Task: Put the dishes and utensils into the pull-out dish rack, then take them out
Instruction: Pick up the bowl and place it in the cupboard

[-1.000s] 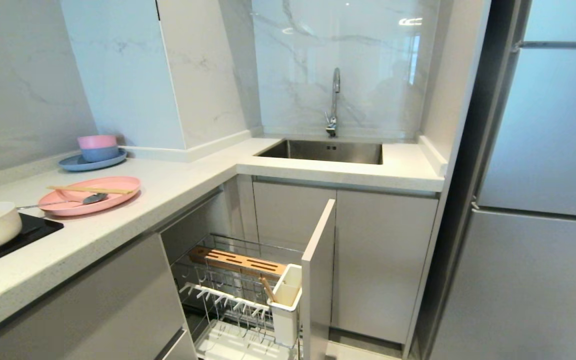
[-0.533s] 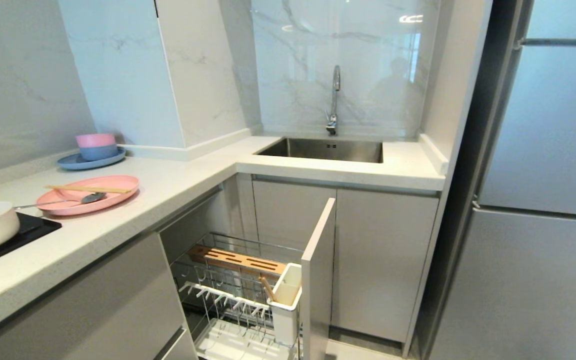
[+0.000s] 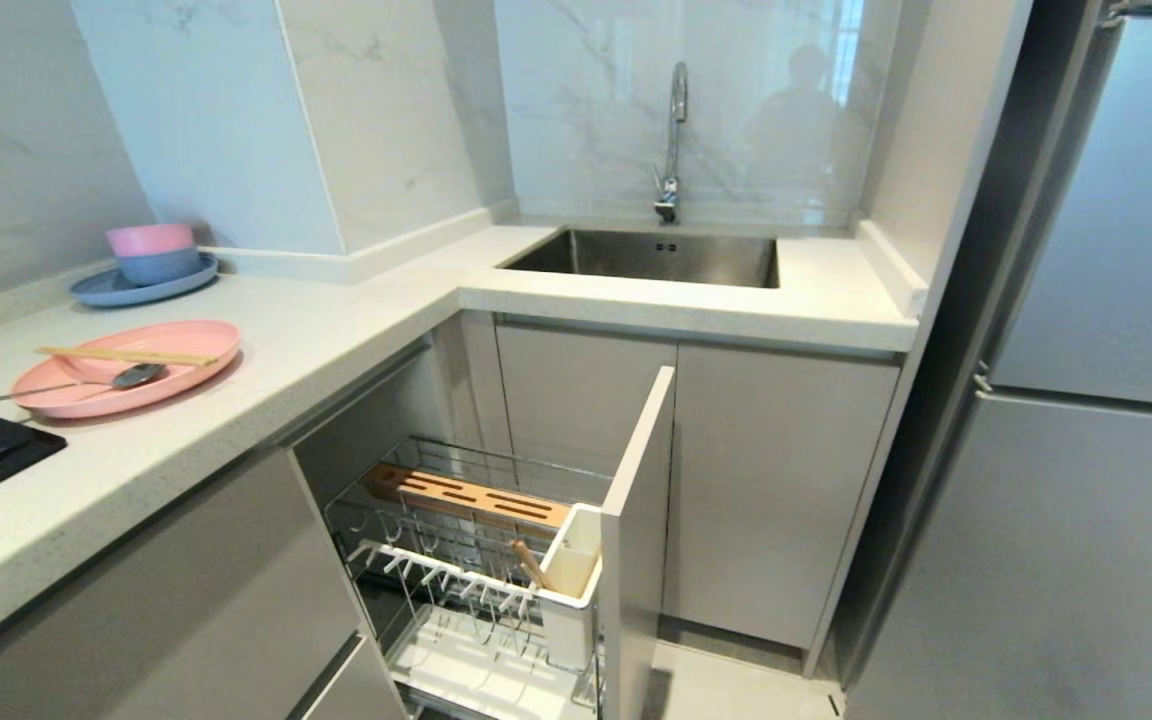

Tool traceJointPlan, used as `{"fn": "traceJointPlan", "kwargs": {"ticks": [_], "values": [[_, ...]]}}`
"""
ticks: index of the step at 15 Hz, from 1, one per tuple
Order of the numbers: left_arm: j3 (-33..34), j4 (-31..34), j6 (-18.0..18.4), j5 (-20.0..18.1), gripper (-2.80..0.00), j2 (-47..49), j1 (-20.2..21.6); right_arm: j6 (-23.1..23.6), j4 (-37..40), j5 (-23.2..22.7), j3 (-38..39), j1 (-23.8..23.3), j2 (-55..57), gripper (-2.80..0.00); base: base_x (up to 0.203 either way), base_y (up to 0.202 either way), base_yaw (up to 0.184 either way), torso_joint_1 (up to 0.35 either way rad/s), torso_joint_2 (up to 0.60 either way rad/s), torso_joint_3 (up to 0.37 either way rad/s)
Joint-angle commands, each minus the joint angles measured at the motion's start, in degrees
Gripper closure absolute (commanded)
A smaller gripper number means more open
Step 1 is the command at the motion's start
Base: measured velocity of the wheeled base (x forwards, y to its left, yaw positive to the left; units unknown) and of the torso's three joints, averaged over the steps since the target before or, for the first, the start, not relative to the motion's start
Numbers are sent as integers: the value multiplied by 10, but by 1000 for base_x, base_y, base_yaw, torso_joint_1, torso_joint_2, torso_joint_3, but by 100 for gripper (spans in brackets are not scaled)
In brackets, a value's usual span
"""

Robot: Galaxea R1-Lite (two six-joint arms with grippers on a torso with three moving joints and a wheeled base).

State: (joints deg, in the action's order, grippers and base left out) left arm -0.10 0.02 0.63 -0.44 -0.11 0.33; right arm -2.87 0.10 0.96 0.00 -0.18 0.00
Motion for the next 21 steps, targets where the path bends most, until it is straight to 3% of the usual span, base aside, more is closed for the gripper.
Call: {"fn": "traceJointPlan", "kwargs": {"ticks": [1,21], "values": [[0,0,1,0,0,0,0,0,0,0,1,0,0,0,0,0,0,4,2,-197],[0,0,2,0,0,0,0,0,0,0,1,0,0,0,0,0,0,3,3,-199]]}}
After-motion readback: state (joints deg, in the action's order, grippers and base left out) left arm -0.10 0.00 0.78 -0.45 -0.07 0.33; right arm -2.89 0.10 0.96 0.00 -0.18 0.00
